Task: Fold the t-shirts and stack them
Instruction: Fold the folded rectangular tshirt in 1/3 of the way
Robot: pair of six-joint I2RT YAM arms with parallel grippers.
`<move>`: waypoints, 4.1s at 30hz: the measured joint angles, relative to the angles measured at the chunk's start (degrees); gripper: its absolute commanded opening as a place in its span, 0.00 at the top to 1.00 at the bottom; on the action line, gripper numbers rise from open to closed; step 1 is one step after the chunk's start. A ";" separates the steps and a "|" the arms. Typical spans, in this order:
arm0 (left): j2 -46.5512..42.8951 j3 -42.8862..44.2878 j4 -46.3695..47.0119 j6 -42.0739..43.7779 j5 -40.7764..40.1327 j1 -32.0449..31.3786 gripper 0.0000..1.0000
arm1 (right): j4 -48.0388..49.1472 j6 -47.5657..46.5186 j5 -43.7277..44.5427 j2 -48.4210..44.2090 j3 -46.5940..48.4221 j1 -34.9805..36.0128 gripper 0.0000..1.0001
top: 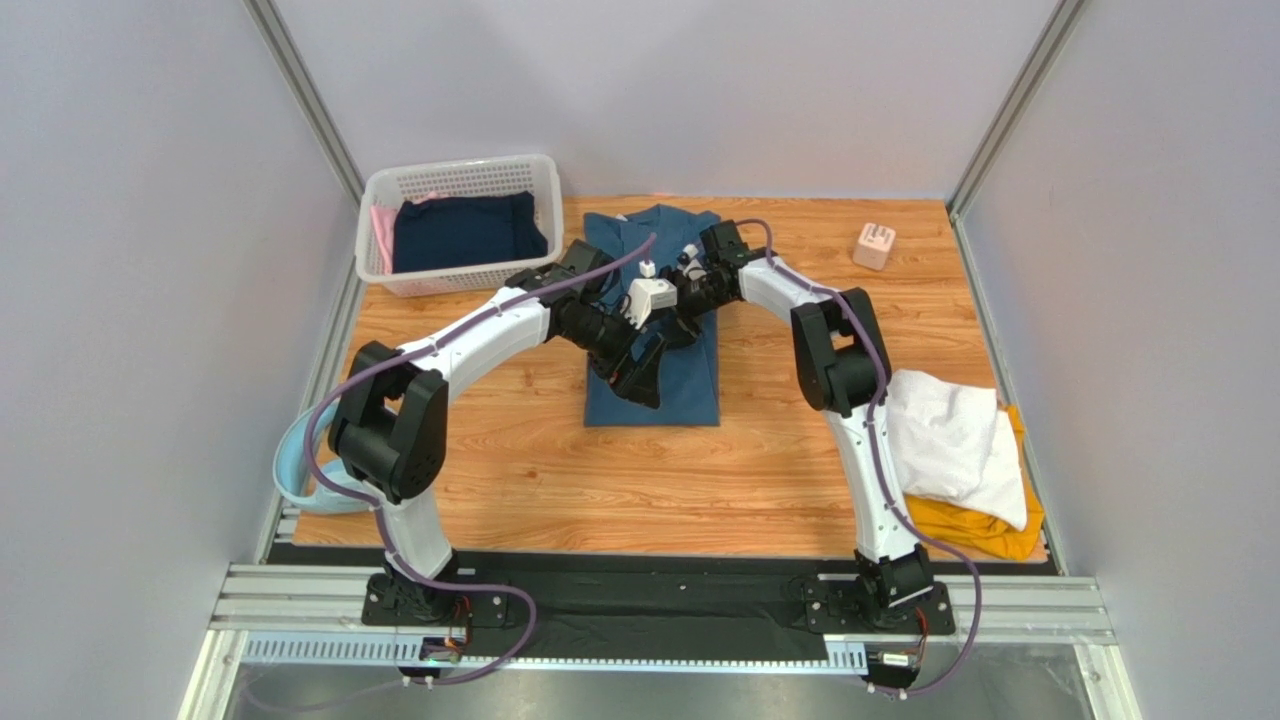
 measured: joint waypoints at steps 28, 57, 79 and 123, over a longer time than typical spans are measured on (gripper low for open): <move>-1.81 -13.00 3.45 7.48 -6.23 -2.60 0.00 | -2.89 -5.90 19.02 -15.30 -15.72 -6.38 0.46; 9.84 4.09 3.48 5.75 -4.76 -2.60 0.00 | -0.42 -0.83 14.45 -3.52 -0.50 1.09 0.47; 11.50 3.61 -0.07 7.17 -7.13 -2.60 0.00 | 7.17 4.04 7.87 7.61 13.90 -3.30 0.47; 16.81 10.49 -1.55 6.69 -12.44 -1.60 0.00 | 13.33 2.71 2.89 1.62 0.35 -2.05 0.53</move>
